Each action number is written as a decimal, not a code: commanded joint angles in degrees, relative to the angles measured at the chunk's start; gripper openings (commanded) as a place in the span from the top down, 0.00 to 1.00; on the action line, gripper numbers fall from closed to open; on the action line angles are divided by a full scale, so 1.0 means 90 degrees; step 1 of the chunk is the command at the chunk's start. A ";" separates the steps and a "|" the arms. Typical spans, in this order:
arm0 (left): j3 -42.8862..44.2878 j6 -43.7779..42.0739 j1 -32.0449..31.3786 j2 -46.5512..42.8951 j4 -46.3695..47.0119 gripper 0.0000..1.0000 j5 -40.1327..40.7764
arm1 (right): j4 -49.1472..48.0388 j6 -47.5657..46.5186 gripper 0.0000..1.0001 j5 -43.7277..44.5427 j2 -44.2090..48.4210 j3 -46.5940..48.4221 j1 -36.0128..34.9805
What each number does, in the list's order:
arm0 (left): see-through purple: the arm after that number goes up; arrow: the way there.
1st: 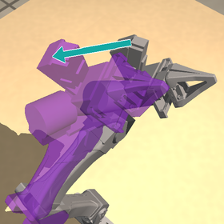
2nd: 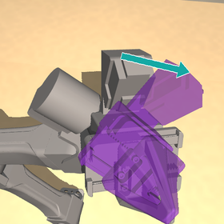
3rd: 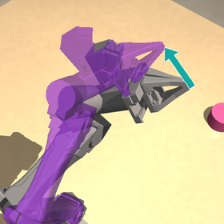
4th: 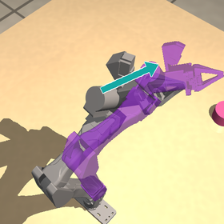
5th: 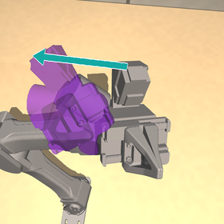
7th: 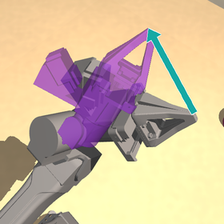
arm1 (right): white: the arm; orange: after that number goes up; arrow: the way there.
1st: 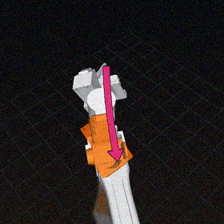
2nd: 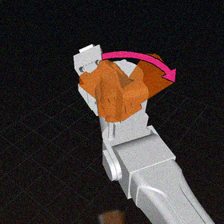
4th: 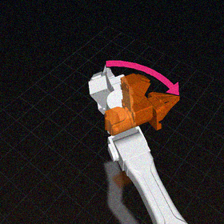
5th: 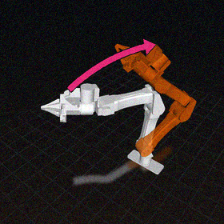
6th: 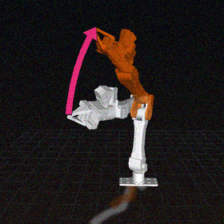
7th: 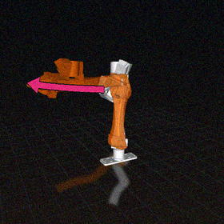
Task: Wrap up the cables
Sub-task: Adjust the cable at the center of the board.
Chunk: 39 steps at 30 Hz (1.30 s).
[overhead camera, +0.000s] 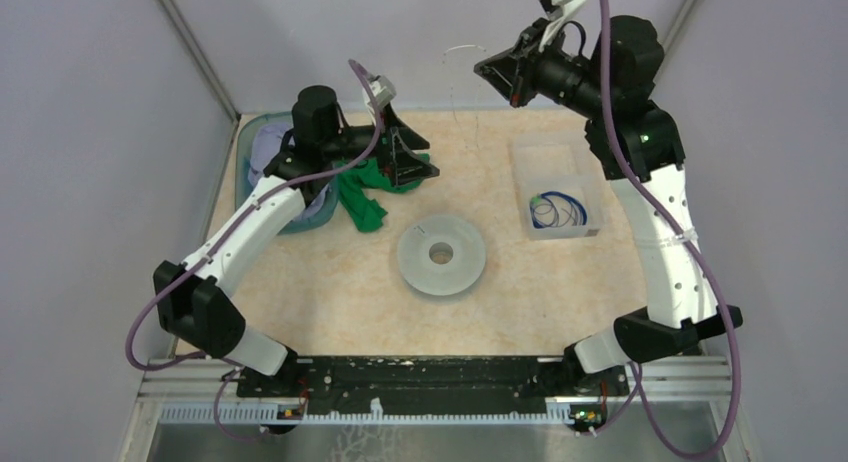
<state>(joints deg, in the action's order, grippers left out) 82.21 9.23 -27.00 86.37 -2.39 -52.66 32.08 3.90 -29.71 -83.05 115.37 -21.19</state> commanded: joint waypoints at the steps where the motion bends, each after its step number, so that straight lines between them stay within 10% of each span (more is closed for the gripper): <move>1: -0.0279 0.0028 -0.0060 -0.0017 0.0735 0.01 0.0059 | 0.0212 0.0432 1.00 0.0305 -0.0030 0.0554 0.0040; 30: -0.0312 -0.0362 -0.1247 0.1122 0.1256 0.15 0.0207 | -0.0160 0.1488 1.00 -0.0318 -0.0106 0.0389 0.0267; 39: -0.0669 -0.2434 -0.1351 0.0338 -0.0031 0.28 0.0785 | -0.0120 0.1853 1.00 0.0996 -0.0165 0.0267 0.0265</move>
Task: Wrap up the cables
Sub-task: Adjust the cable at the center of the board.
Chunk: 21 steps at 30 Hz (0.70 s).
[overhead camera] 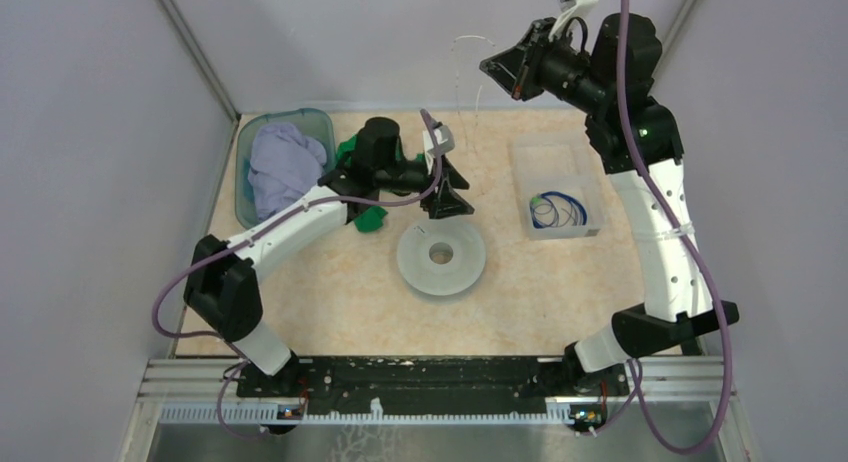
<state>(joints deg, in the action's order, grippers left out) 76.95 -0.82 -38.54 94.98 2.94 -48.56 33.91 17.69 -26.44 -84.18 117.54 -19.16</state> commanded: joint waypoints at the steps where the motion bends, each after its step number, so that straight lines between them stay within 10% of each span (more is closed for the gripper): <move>1: -0.0099 -0.1619 -0.0100 -0.0716 -0.0804 0.31 0.0387 | -0.0330 0.0399 1.00 0.0690 -0.0085 0.0035 0.0039; 21: 0.1560 -0.4030 -0.1589 0.0465 -0.2239 0.36 0.3134 | -0.0614 0.1017 1.00 0.0262 -0.0149 -0.0214 0.0094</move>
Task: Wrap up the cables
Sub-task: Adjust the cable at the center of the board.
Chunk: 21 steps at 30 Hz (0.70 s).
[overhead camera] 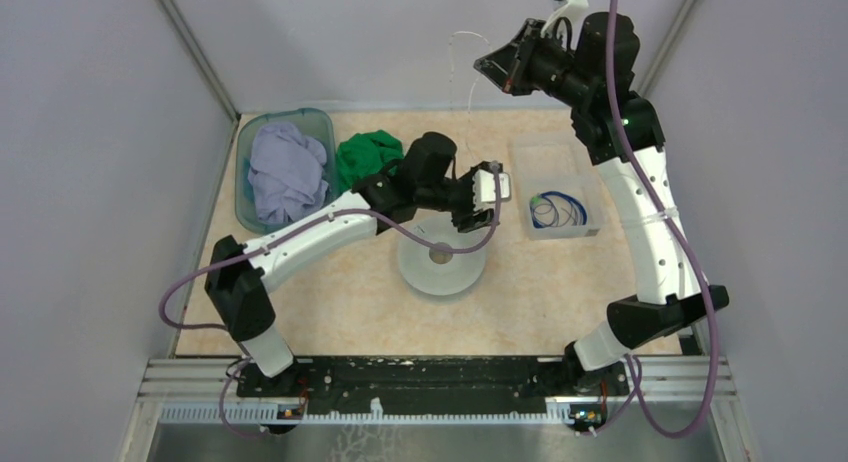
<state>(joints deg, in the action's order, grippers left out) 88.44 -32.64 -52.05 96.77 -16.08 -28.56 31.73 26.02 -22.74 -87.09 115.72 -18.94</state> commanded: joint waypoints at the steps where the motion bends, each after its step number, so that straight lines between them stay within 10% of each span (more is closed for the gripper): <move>1: 0.0290 -0.0589 -0.0110 0.0301 -0.0120 0.35 0.1034 | -0.0370 0.0099 1.00 -0.0165 0.0175 -0.0007 0.0085; 21: -0.0476 -0.2074 -0.0476 0.0394 0.1003 0.21 0.3227 | -0.0476 0.0315 1.00 -0.0443 0.0038 -0.0112 0.0200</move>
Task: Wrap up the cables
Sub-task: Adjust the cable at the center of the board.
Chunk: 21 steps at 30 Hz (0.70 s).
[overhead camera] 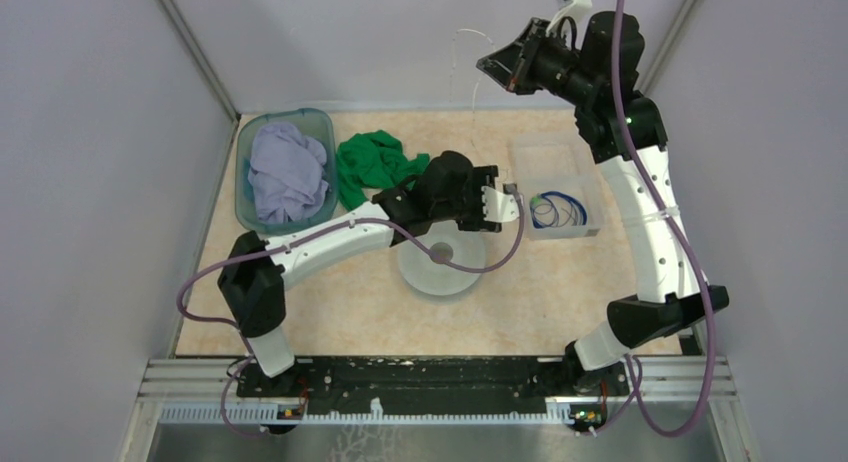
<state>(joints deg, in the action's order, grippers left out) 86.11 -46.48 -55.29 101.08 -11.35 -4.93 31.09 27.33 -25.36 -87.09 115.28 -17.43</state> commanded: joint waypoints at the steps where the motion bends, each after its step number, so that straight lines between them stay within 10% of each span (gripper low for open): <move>1: -0.0242 -0.0591 -0.0117 -0.0036 0.0569 0.21 0.0731 | -0.0420 0.0195 1.00 -0.0171 0.0038 -0.0088 0.0034; 21: 0.0130 -0.1247 -0.0127 0.1132 0.1538 0.37 0.1428 | -0.0636 0.0305 1.00 -0.0370 0.0254 -0.0547 0.0032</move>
<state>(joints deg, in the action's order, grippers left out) 84.66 -56.29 -56.23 109.80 -1.30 5.78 28.53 29.67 -28.14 -87.07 109.36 -17.43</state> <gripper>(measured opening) 0.655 0.008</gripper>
